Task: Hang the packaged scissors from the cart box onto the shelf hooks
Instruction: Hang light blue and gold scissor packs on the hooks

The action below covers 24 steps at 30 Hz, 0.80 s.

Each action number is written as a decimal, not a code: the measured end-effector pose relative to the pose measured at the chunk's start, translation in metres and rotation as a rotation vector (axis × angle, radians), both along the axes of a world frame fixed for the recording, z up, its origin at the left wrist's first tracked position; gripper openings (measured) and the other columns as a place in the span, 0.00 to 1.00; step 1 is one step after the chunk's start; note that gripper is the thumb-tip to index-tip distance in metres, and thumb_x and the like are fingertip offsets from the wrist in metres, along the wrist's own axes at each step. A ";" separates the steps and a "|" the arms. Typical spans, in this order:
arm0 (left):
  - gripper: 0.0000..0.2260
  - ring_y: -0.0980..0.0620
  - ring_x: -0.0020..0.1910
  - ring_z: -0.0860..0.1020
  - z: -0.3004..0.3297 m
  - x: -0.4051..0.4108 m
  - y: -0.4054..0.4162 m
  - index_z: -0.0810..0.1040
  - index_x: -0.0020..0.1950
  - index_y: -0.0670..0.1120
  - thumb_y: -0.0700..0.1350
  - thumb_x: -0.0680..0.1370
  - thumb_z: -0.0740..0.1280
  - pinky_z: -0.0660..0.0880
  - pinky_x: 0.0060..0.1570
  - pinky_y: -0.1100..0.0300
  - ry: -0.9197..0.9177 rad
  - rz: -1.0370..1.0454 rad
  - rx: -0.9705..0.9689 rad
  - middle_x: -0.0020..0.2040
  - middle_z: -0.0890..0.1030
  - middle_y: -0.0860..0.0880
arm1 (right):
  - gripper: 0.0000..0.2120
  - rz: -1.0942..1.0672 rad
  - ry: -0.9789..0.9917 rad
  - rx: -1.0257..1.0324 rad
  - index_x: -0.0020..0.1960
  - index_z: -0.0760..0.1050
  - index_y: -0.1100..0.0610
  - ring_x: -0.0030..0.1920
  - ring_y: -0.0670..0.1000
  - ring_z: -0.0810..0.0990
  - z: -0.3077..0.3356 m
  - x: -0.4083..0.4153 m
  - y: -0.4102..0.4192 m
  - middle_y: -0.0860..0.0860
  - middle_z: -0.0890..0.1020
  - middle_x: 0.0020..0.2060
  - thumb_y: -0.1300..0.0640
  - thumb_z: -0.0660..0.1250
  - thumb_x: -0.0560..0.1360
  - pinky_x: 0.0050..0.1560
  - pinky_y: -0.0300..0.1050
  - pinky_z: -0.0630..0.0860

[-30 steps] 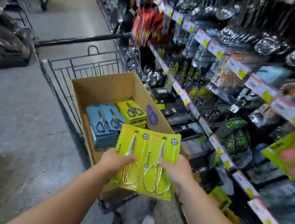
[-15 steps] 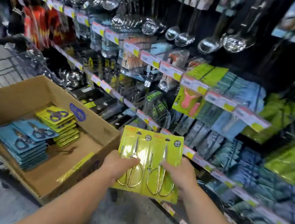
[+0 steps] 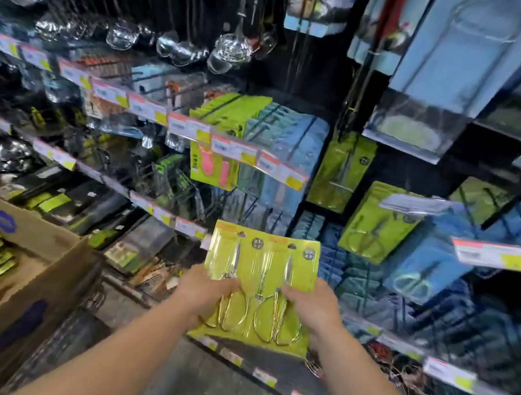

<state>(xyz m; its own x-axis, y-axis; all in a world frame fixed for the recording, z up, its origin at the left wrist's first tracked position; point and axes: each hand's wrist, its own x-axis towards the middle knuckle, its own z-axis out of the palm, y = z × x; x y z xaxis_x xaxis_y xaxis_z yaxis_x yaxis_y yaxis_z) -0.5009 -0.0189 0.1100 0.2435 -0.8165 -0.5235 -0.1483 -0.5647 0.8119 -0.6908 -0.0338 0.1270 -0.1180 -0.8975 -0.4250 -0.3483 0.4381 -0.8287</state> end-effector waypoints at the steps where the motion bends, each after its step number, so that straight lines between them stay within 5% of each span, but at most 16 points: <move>1: 0.12 0.53 0.43 0.75 0.002 -0.012 -0.004 0.74 0.51 0.45 0.47 0.75 0.74 0.72 0.46 0.62 -0.004 0.002 -0.006 0.44 0.78 0.50 | 0.06 -0.006 0.008 0.002 0.48 0.78 0.53 0.47 0.51 0.81 0.001 -0.012 -0.004 0.50 0.83 0.47 0.56 0.74 0.73 0.49 0.45 0.77; 5: 0.15 0.49 0.54 0.77 0.003 -0.060 -0.024 0.74 0.56 0.43 0.50 0.76 0.72 0.72 0.57 0.56 0.014 0.017 -0.037 0.56 0.80 0.50 | 0.08 -0.007 0.013 -0.012 0.50 0.81 0.51 0.49 0.52 0.83 -0.003 -0.061 -0.022 0.50 0.85 0.47 0.55 0.74 0.72 0.55 0.53 0.80; 9: 0.31 0.44 0.61 0.78 0.002 -0.105 -0.041 0.74 0.69 0.43 0.58 0.72 0.74 0.75 0.61 0.50 0.012 0.005 -0.067 0.63 0.80 0.45 | 0.16 -0.085 -0.029 -0.049 0.57 0.78 0.55 0.54 0.54 0.81 0.003 -0.105 -0.030 0.51 0.84 0.52 0.48 0.72 0.73 0.60 0.55 0.76; 13: 0.46 0.42 0.67 0.73 0.004 -0.136 -0.050 0.66 0.75 0.47 0.70 0.64 0.71 0.70 0.67 0.44 0.049 0.012 -0.081 0.71 0.74 0.46 | 0.33 -0.147 -0.048 -0.109 0.75 0.61 0.63 0.69 0.56 0.70 0.011 -0.136 -0.034 0.55 0.73 0.65 0.48 0.67 0.78 0.69 0.53 0.66; 16: 0.41 0.40 0.72 0.67 0.009 -0.148 -0.055 0.59 0.79 0.45 0.61 0.73 0.71 0.65 0.69 0.42 0.107 0.074 -0.082 0.76 0.66 0.43 | 0.32 -0.135 -0.036 -0.154 0.74 0.61 0.65 0.63 0.52 0.71 0.010 -0.149 -0.042 0.51 0.74 0.60 0.48 0.67 0.78 0.66 0.49 0.66; 20: 0.39 0.40 0.72 0.67 0.006 -0.151 -0.066 0.60 0.78 0.43 0.58 0.75 0.71 0.65 0.69 0.43 0.087 0.074 -0.096 0.75 0.67 0.43 | 0.37 -0.129 -0.037 -0.185 0.77 0.57 0.63 0.75 0.55 0.62 0.012 -0.154 -0.045 0.55 0.63 0.76 0.45 0.67 0.77 0.73 0.51 0.61; 24: 0.40 0.40 0.74 0.64 0.002 -0.152 -0.074 0.56 0.80 0.43 0.57 0.76 0.71 0.62 0.70 0.42 0.117 0.059 -0.084 0.78 0.62 0.44 | 0.31 -0.126 -0.008 -0.210 0.72 0.64 0.65 0.65 0.50 0.71 0.009 -0.157 -0.045 0.52 0.73 0.66 0.47 0.67 0.78 0.64 0.43 0.66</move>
<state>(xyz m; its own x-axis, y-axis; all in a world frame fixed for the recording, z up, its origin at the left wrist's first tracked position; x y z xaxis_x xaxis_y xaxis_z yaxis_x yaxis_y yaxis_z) -0.6530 -0.0925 0.1121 0.2336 -0.8446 -0.4817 -0.0180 -0.4991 0.8664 -0.8479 -0.0791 0.1360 -0.2317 -0.9448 -0.2316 -0.2950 0.2951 -0.9088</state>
